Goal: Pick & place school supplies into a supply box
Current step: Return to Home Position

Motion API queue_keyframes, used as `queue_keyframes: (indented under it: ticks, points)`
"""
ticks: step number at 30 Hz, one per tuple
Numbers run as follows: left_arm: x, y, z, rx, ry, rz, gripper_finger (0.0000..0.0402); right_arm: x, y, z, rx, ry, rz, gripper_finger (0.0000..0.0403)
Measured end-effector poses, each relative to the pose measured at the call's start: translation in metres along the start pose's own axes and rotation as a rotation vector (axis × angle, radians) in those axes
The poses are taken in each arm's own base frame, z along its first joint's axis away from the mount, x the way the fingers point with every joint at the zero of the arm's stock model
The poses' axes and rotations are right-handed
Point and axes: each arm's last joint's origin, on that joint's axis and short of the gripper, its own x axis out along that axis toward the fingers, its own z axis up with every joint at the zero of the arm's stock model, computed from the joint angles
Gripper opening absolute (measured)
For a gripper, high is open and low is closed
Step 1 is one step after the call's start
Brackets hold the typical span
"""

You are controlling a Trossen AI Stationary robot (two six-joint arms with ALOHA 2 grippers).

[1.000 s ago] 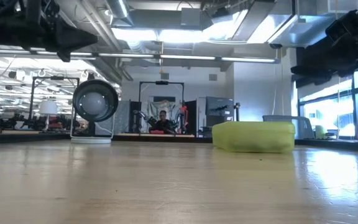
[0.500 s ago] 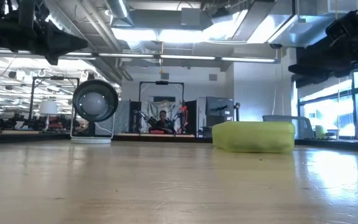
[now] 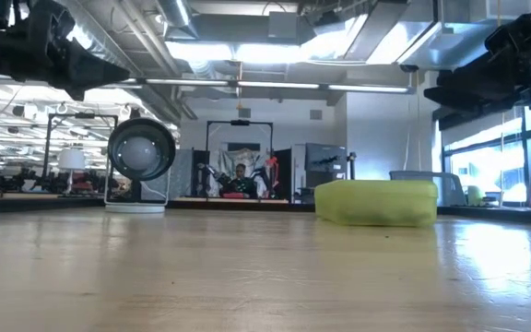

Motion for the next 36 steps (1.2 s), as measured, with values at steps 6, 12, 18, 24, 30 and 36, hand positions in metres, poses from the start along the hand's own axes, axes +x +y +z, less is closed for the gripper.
queue_keyframes:
  ticks: [6, 12, 18, 24, 30, 36]
  points:
    - [-0.0005, 0.0054, -0.0029, -0.074, 0.018, 0.187, 0.0004, 0.0, 0.0, 0.0, 0.0, 0.0, 0.0, 0.0208]
    - [-0.0005, 0.0052, -0.0051, -0.067, 0.042, 0.179, 0.0008, 0.0, 0.0, 0.0, 0.002, 0.0, 0.0, 0.0208]
    - [-0.0003, 0.0044, -0.0051, -0.047, 0.044, 0.151, 0.0008, 0.0, 0.0, 0.0001, 0.003, 0.0, 0.0, 0.0208]
    - [-0.0002, 0.0035, -0.0051, -0.058, 0.046, 0.12, 0.0011, 0.0, 0.0, 0.0001, 0.003, 0.0, 0.0, 0.0208]
    - [-0.0001, 0.0032, -0.0052, -0.058, 0.047, 0.111, 0.0007, 0.0, 0.0, 0.0001, 0.002, 0.0, 0.0, 0.0208]
    - [-0.0001, 0.0032, -0.0052, -0.06, 0.047, 0.111, 0.0008, 0.0, 0.0, 0.0001, 0.001, 0.0, 0.0, 0.0208]
